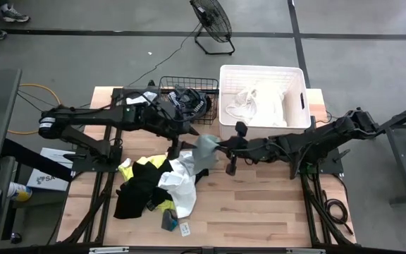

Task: Pick & Place Cloths
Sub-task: Put the green sock into the black bin

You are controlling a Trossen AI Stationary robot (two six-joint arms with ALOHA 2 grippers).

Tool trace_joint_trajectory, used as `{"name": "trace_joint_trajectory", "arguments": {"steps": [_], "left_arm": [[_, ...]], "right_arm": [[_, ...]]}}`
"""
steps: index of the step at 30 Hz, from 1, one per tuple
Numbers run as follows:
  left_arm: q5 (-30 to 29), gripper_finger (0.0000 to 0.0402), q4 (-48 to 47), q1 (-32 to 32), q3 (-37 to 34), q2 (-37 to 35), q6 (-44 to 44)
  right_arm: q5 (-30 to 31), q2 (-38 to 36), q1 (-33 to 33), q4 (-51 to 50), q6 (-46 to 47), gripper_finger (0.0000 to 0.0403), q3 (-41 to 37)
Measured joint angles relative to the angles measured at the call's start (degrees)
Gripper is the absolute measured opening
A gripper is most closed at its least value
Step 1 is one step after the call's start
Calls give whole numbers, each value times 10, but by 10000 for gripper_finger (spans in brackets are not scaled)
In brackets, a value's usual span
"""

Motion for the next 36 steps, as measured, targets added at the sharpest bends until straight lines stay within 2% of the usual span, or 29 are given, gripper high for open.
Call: {"name": "trace_joint_trajectory", "arguments": {"steps": [6, 10, 24, 32, 36], "left_arm": [[-2, 264, -3, 0, 0, 16, -4], [-6, 266, -4, 0, 0, 24, -4], [-8, 266, 25, 0, 0, 28, -5], [-5, 266, 48, 0, 0, 48, 15], [-9, 266, 55, 0, -1, 62, 25]], "right_arm": [[4, 0, -3, -19, 12, 5, 0], [18, 0, -4, -33, 14, 5, 0], [12, 0, -11, -55, 16, 5, 0], [11, 4, -30, -19, 13, 5, 0], [-16, 4, -30, 31, -13, 5, 0]]}}
